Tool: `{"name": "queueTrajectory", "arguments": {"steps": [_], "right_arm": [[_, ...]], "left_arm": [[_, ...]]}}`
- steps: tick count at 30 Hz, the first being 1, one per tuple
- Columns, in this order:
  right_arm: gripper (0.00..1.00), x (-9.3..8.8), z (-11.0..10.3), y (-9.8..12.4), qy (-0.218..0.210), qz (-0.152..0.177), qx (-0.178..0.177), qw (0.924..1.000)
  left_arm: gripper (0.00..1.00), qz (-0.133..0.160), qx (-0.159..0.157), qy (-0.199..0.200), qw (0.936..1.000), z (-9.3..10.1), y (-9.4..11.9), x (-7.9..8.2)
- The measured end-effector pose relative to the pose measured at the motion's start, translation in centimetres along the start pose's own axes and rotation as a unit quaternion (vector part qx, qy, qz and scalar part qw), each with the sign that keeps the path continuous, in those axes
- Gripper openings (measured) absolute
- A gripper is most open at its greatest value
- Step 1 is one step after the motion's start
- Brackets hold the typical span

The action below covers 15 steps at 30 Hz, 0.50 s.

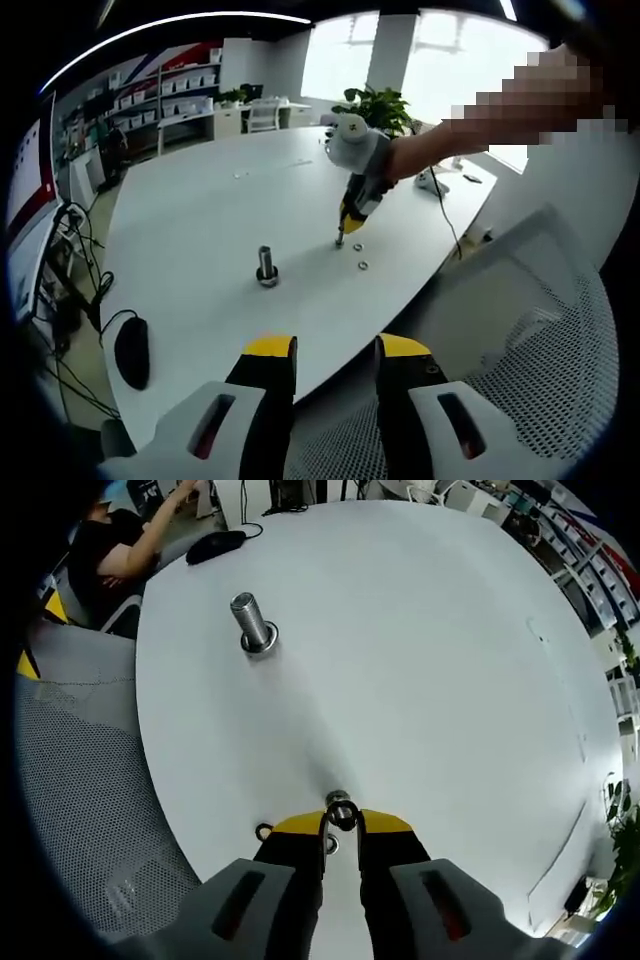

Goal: Place the washer onto the threaded stud by aligning its center hole with the stud, sliding it down to the base, and recovering from edge contact or off-axis alignment until the washer reaches the visible bottom stop.

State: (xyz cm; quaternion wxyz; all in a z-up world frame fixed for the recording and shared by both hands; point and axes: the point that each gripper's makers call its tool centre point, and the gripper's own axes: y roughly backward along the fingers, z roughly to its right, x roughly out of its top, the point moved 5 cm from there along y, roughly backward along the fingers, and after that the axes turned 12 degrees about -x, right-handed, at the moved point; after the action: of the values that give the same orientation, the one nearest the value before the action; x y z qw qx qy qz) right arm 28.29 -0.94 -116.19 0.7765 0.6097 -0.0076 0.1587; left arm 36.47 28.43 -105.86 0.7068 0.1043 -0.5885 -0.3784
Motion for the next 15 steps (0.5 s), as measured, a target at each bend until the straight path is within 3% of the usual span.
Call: {"name": "queueTrajectory", "arguments": {"steps": [10,15], "right_arm": [[0.14,-1.1,-0.3,-1.4,-0.011,-0.009,0.005,0.9999],[0.14,-0.6,-0.5,-1.9,-0.017,-0.007,0.002,0.9998]], "left_arm": [[0.29,-0.004,-0.001,0.002,1.0000,0.0,-0.1,-0.1],[0.29,-0.006,0.000,0.001,1.0000,-0.1,-0.1,-0.1]]}}
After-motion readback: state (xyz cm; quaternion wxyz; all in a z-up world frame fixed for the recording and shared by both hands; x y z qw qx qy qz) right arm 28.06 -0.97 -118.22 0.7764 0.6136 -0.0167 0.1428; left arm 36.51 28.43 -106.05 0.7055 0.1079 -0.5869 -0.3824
